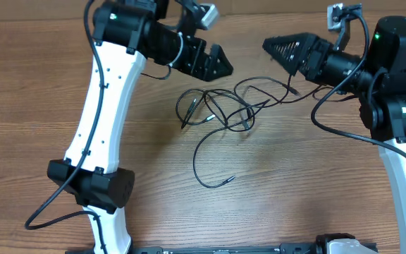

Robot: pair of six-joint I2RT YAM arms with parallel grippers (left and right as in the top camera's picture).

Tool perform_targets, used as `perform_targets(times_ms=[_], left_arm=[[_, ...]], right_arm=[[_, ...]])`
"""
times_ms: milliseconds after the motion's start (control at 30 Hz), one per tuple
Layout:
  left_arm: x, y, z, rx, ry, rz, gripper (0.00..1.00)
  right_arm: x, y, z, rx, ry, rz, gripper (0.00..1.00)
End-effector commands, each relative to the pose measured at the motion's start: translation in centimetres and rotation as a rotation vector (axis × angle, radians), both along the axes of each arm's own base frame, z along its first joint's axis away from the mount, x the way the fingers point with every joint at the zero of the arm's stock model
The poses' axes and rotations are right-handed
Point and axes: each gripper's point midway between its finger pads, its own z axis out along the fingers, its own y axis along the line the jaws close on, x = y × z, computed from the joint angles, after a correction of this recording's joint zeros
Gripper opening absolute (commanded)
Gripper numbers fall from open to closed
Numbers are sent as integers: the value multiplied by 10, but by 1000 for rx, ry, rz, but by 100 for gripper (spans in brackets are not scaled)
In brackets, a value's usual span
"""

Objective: Untangle cables

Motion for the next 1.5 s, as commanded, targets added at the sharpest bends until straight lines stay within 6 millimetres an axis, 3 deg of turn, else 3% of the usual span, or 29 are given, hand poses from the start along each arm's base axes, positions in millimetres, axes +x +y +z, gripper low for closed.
perform_targets(times_ms=[0, 300, 767, 1100, 1233, 1467], left_arm=[[-23, -29, 6, -46, -89, -190, 90], [-46, -65, 3, -17, -172, -317, 95], [-65, -111, 22, -116, -265, -419, 96], [-43, -120, 27, -93, -322, -323, 86], [-38, -123, 32, -106, -359, -319, 70], [-33, -126, 38, -126, -362, -288, 71]], right_arm=[[0, -4, 18, 73, 30, -53, 100], [3, -3, 26, 112, 31, -66, 100], [6, -3, 36, 188, 63, -87, 100], [2, 0, 37, 208, 85, -64, 100], [3, 0, 40, 238, 109, -76, 100], [7, 0, 63, 333, 96, -86, 100]])
